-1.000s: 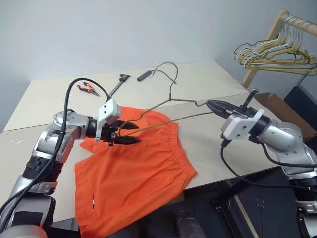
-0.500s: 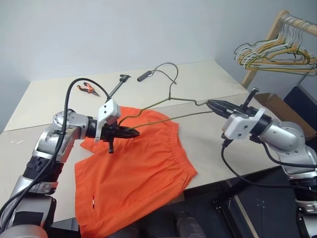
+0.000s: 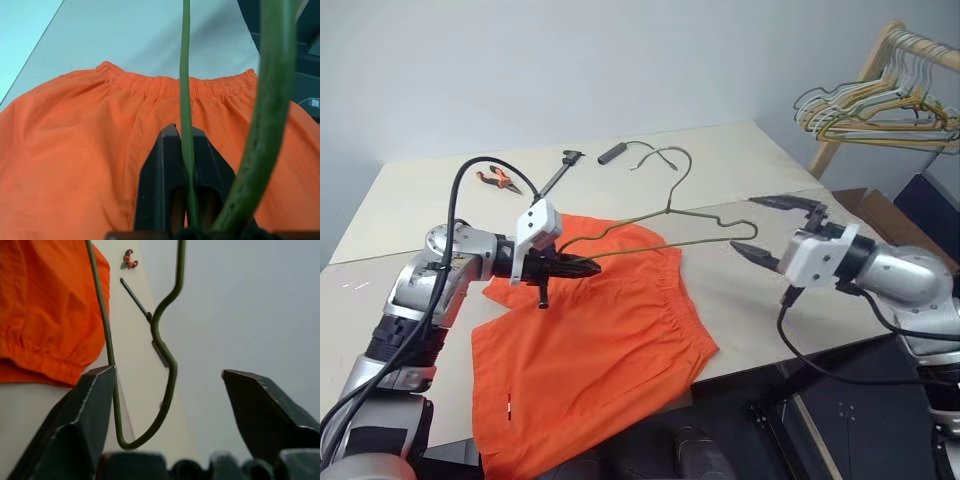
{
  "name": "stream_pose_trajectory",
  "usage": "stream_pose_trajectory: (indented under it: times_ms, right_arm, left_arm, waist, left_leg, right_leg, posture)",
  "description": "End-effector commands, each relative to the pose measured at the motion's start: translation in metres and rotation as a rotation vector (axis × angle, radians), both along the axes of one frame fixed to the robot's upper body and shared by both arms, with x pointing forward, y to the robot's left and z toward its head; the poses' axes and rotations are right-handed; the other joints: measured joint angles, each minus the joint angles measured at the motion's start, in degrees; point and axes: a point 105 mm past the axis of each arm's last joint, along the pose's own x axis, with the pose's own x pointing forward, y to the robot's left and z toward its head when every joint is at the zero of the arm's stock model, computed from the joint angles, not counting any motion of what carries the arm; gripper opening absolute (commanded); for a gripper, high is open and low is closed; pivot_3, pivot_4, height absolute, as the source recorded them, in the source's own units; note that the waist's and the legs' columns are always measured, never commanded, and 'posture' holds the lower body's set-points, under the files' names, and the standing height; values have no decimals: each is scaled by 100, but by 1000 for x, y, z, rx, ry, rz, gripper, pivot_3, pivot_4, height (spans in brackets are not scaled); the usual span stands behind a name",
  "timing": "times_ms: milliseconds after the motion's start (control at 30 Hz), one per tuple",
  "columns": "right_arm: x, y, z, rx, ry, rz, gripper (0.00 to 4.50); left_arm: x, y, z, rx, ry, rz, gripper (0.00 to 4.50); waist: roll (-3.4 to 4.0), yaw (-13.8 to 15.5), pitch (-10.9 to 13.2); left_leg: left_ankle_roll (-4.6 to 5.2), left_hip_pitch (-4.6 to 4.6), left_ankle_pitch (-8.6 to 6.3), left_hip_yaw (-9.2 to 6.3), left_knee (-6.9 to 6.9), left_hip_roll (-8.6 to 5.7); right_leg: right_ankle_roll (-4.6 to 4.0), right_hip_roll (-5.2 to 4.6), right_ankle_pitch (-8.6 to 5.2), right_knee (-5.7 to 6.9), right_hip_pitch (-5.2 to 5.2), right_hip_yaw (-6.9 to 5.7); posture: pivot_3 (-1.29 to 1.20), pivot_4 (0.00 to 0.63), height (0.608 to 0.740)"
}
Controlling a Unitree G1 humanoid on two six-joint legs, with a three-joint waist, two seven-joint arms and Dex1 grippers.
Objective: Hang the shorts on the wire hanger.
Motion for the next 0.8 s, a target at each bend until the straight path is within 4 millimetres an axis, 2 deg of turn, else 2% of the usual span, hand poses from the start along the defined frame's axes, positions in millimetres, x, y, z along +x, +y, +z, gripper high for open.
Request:
stream_pose_trajectory:
  times_ms: [33, 167, 300, 467, 800]
  right_arm:
    - [-11, -8, 16, 46, 174, 28, 4470]
    - [-15, -6, 15, 95, 442, 51, 4470]
    - [-15, 4, 13, 67, 720, 23, 4470]
    - [3, 16, 18, 36, 798, 1, 4470]
    - [32, 31, -3, -126, 856, -25, 4470]
  left_arm:
    - [-1, 8, 9, 8, -43, 9, 0]
    - [-3, 9, 10, 20, -46, -3, 0]
    - [-4, 9, 11, 26, -45, -11, 0]
    - [-5, 8, 12, 38, -45, -23, 0]
    - [-6, 6, 14, 31, -44, -33, 0]
  waist:
    - [0, 3, 0]
    - [0, 4, -1]
    - [4, -2, -2]
    - [5, 15, -3]
    - [5, 35, -4]
  left_leg:
    - [1, 0, -1, 0, 1, 0]
    - [9, 1, -5, 1, 5, 4]
    - [13, 0, -8, 5, 19, 4]
    - [22, -6, -15, 5, 33, 8]
    - [38, -47, -30, 8, 64, -9]
  right_leg:
    - [0, 0, 0, 0, 1, 0]
    - [0, 2, 0, -1, 2, 0]
    - [4, 1, 2, 4, 1, 2]
    - [5, 3, 3, 0, -3, 0]
    - [23, -23, 9, -4, -29, -3]
  posture:
    - [-114, 29, 740]
    - [-109, 27, 740]
    - [-112, 25, 740]
    - [-107, 25, 740]
    - [-98, 29, 740]
